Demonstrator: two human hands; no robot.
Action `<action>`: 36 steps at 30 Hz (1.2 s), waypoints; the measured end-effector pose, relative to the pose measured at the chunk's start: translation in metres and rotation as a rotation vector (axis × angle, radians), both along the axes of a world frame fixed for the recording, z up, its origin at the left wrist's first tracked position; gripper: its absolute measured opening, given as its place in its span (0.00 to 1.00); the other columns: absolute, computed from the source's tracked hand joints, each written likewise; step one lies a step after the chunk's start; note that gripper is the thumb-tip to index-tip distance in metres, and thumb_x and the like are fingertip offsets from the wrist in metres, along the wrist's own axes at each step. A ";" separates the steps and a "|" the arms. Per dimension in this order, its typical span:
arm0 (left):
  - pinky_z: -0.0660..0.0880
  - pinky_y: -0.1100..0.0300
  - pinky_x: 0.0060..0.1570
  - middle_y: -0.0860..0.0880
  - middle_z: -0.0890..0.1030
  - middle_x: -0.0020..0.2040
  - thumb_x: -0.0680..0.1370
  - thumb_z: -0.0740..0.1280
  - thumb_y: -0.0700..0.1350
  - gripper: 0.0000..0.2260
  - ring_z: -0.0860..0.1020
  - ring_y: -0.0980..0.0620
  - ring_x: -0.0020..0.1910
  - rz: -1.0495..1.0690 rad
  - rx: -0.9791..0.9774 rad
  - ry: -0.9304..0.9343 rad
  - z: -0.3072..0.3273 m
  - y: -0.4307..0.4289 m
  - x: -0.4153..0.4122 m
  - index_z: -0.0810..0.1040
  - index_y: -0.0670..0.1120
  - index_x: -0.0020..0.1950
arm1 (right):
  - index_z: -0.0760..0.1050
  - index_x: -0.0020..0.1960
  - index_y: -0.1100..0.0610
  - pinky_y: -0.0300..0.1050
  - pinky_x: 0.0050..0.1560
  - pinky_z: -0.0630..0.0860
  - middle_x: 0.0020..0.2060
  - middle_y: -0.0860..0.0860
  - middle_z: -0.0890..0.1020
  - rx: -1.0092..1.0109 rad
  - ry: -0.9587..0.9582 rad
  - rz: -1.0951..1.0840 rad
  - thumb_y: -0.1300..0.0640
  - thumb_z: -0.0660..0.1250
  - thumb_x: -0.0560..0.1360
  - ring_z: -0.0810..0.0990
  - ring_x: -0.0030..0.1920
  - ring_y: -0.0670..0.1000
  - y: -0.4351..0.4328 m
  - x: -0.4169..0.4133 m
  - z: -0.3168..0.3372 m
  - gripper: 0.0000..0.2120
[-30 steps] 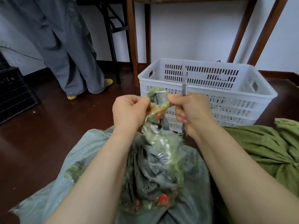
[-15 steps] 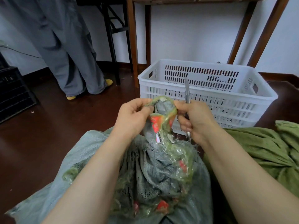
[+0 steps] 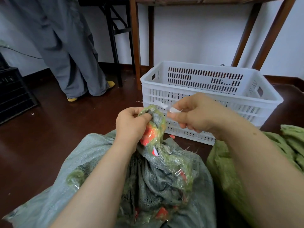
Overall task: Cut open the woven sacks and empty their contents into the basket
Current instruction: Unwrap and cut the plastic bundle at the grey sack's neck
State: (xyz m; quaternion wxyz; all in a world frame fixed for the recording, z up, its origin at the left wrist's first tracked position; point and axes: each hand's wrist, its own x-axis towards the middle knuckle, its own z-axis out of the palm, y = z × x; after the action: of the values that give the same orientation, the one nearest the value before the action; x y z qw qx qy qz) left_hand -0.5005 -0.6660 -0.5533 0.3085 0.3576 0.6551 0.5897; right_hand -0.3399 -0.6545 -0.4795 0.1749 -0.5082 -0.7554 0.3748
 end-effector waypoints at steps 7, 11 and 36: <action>0.70 0.56 0.35 0.45 0.77 0.31 0.72 0.71 0.36 0.08 0.72 0.49 0.30 -0.005 -0.005 -0.036 0.005 -0.003 0.001 0.81 0.46 0.34 | 0.82 0.47 0.53 0.36 0.26 0.66 0.26 0.46 0.76 0.066 -0.112 0.041 0.51 0.63 0.79 0.70 0.25 0.44 0.000 -0.005 -0.003 0.11; 0.69 0.59 0.31 0.47 0.76 0.27 0.71 0.71 0.36 0.08 0.71 0.51 0.27 -0.016 -0.014 -0.023 0.005 -0.004 0.002 0.81 0.46 0.34 | 0.82 0.46 0.54 0.36 0.25 0.66 0.28 0.48 0.75 0.091 -0.077 0.032 0.51 0.62 0.80 0.68 0.25 0.46 0.001 -0.008 -0.008 0.12; 0.71 0.57 0.35 0.54 0.76 0.27 0.71 0.73 0.44 0.06 0.73 0.52 0.30 -0.047 -0.010 0.333 0.009 -0.013 0.009 0.80 0.50 0.35 | 0.79 0.45 0.62 0.45 0.38 0.72 0.36 0.54 0.79 0.086 0.365 -0.254 0.49 0.74 0.70 0.74 0.35 0.49 0.009 -0.015 -0.023 0.15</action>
State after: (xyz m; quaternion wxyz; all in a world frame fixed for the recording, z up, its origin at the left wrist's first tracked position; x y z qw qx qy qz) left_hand -0.4911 -0.6786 -0.5443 0.2113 0.4642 0.6915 0.5115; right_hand -0.3552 -0.6457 -0.5026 0.3759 -0.5151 -0.6565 0.4030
